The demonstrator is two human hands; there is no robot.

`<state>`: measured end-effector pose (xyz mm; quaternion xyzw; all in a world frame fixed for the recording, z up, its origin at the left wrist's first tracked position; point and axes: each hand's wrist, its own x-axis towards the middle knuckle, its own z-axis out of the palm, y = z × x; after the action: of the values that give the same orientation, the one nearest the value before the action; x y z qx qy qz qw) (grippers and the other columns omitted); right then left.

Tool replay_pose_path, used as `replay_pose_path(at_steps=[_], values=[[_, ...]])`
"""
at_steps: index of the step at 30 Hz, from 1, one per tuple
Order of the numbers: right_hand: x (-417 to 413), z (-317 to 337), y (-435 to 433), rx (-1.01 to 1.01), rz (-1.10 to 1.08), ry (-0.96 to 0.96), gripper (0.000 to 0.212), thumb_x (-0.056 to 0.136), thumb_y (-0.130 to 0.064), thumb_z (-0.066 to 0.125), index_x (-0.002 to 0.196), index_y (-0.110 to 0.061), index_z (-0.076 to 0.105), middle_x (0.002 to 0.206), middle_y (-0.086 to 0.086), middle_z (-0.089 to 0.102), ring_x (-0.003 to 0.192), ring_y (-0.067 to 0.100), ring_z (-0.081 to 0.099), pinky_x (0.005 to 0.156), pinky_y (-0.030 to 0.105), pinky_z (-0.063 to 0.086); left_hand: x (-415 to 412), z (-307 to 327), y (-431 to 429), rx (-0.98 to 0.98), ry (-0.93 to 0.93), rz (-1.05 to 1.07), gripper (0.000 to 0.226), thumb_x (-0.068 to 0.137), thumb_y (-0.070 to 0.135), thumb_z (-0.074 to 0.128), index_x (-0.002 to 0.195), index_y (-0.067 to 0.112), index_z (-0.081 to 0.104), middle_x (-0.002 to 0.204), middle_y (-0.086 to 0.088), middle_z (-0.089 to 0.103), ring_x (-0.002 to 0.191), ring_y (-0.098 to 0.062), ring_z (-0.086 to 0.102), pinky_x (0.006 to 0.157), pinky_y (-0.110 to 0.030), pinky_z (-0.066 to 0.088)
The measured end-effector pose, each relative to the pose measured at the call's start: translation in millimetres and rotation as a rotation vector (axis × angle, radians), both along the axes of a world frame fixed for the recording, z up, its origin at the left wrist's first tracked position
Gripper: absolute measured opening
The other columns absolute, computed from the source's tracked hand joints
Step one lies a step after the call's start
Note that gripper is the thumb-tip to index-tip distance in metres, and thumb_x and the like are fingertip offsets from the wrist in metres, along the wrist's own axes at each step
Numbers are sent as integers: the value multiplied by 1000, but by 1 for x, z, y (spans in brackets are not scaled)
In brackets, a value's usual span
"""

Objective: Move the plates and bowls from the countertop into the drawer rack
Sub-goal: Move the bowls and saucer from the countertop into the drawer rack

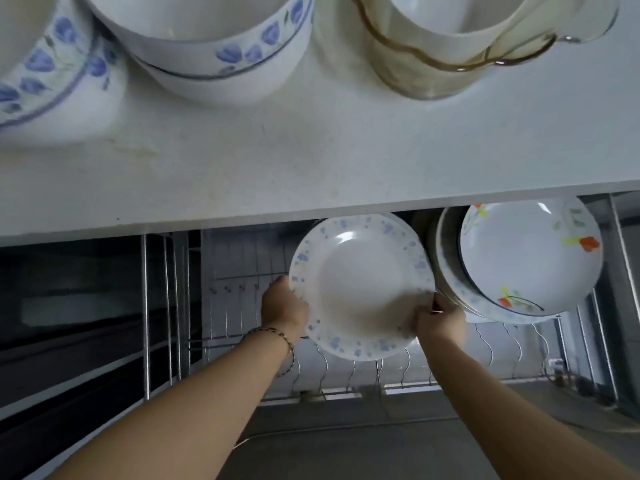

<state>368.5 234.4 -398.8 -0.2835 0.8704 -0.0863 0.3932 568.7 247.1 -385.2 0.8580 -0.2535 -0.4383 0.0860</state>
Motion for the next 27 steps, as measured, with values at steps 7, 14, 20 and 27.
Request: replay_pose_path(at_steps=[7, 14, 20, 27], values=[[12, -9, 7, -70, -40, -82, 38, 85, -7, 50, 120, -16, 61, 109, 16, 66, 86, 28, 57, 72, 29, 41, -2, -7, -10, -15, 58, -22, 57, 85, -6, 36, 137, 18, 41, 125, -9, 61, 107, -30, 60, 83, -31, 51], [10, 11, 2, 161, 46, -114, 44, 87, -11, 52, 130, -4, 47, 130, 15, 58, 115, 31, 56, 96, 37, 43, -15, 16, -15, 163, 115, -12, 48, 92, 0, 37, 139, 5, 29, 134, -15, 51, 115, -32, 55, 80, -30, 44], [5, 105, -21, 286, 351, -409, 11, 85, -5, 55, 79, -3, 65, 72, 11, 56, 65, 21, 53, 63, 27, 42, -8, 67, -3, 126, 173, -208, 30, 89, 2, 44, 112, 7, 63, 116, -6, 62, 101, -21, 57, 81, -21, 42], [-9, 252, -146, -205, 118, -536, 31, 91, -41, 51, 101, -11, 50, 82, 13, 63, 61, 21, 57, 55, 27, 49, 11, 156, -24, -37, 104, -144, 18, 90, 9, 51, 98, 16, 64, 99, -7, 63, 97, -22, 62, 96, -38, 49]])
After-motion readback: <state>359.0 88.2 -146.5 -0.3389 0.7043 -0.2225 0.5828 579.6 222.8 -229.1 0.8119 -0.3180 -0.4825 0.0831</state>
